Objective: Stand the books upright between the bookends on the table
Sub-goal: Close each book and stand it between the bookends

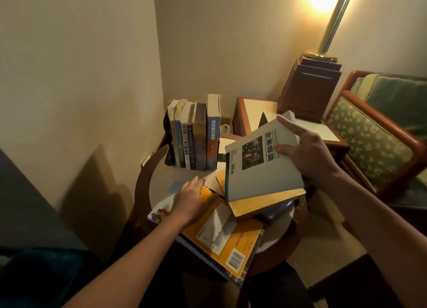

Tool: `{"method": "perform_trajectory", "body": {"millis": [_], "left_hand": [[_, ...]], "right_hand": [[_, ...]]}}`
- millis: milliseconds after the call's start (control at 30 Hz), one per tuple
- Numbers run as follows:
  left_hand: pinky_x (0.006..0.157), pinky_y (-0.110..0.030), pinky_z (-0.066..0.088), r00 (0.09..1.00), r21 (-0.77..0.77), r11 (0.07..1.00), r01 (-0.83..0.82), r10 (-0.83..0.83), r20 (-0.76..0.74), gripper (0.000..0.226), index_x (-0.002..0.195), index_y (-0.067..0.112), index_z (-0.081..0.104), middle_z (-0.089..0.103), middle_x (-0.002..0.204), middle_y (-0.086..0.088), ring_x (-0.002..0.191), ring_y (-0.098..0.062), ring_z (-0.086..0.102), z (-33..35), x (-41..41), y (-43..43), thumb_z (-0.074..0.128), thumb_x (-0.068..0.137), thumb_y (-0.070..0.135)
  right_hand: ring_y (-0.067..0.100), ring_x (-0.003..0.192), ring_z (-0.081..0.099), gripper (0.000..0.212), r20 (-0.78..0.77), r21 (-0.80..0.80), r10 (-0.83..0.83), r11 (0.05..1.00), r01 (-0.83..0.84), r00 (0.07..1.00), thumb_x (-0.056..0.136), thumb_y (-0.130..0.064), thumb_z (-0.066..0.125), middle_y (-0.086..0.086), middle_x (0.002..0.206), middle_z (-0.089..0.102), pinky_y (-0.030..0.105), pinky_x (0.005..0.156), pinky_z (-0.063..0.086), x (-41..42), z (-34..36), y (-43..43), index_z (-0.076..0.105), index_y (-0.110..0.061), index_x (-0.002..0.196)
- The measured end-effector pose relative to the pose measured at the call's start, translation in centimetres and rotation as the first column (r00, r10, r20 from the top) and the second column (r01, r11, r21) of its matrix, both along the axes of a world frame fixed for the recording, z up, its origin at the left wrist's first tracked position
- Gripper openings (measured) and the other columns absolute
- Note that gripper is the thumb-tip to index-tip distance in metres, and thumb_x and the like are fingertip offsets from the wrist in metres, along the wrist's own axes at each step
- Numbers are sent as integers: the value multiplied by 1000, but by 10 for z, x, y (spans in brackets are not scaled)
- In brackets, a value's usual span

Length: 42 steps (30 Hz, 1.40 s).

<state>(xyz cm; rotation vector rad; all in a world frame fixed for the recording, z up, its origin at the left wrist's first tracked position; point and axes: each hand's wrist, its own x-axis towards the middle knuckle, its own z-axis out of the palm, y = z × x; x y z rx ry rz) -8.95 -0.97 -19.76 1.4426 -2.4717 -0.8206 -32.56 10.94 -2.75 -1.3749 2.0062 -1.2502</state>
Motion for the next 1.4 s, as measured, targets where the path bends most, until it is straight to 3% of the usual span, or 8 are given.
{"method": "perform_trajectory", "body": {"millis": [67, 167, 267, 600, 967, 1133, 1300, 1400], "left_hand": [[121, -52, 18, 993, -9, 1000, -15, 16, 121, 118, 160, 28, 17, 16, 167, -4, 152, -35, 17, -12, 3, -21, 8, 64, 97], [122, -59, 2, 976, -28, 1000, -2, 8, 220, 83, 160, 33, 7, 9, 168, -6, 153, -37, 9, -35, 8, -43, 34, 93, 73], [121, -61, -6, 979, -4, 1000, -5, 5, 205, 77, 158, 43, 12, -4, 169, -3, 154, -36, -6, -51, 13, -49, 25, 91, 79], [121, -60, -2, 976, -86, 996, 7, 12, 216, 99, 159, 36, 14, 1, 169, 1, 154, -34, -10, -60, 11, -45, -2, 75, 86], [121, -59, -4, 971, -115, 993, 5, 22, 237, 85, 158, 39, 17, 1, 169, 2, 154, -32, -13, -66, 10, -47, 10, 87, 84], [121, -59, -3, 974, -123, 992, 7, 22, 226, 86, 158, 39, 15, 1, 169, 2, 154, -32, -12, -67, 11, -47, 7, 85, 85], [121, -59, 0, 970, -125, 992, 19, 12, 241, 87, 158, 39, 14, 1, 169, 2, 154, -35, -10, -66, 10, -47, 4, 85, 84], [121, -60, 0, 971, -128, 991, 25, 7, 240, 86, 158, 38, 15, 2, 169, 1, 154, -36, -8, -64, 10, -47, 4, 86, 83]], "right_hand": [[25, 111, 63, 74, -52, -4, -5, 1000, 5, 999, 91, -8, 67, 10, 126, 58, 50, 80, 61, -5, -1, -15, 37, -48, 146], [26, 111, 64, 75, -80, -3, -22, 1000, 22, 997, 91, -8, 67, 11, 128, 58, 53, 81, 60, -10, -6, -39, 36, -44, 150], [27, 111, 64, 74, -61, -1, -48, 999, 48, 997, 92, -9, 67, 8, 129, 58, 55, 81, 59, -13, -10, -62, 37, -44, 149], [29, 120, 59, 72, -142, 65, -54, 996, 64, 988, 94, -8, 66, 10, 141, 52, 56, 89, 56, -14, -12, -141, 37, -42, 150], [29, 112, 63, 75, -208, 326, 51, 945, 21, 977, 96, -17, 62, 10, 143, 52, 43, 82, 61, -16, -29, -193, 24, -47, 154], [32, 97, 67, 89, 3, 424, 109, 900, -100, 994, 98, -5, 56, 7, 132, 45, 40, 63, 62, -10, -25, -191, 2, -45, 156], [27, 91, 64, 99, -9, 339, 209, 921, -194, 978, 91, -2, 65, 8, 149, 38, 55, 72, 61, 5, -30, -185, 3, -42, 157], [32, 103, 63, 101, -80, 282, 250, 934, -218, 965, 89, -4, 68, 4, 151, 37, 51, 70, 62, 7, -40, -183, 4, -41, 158]]}}
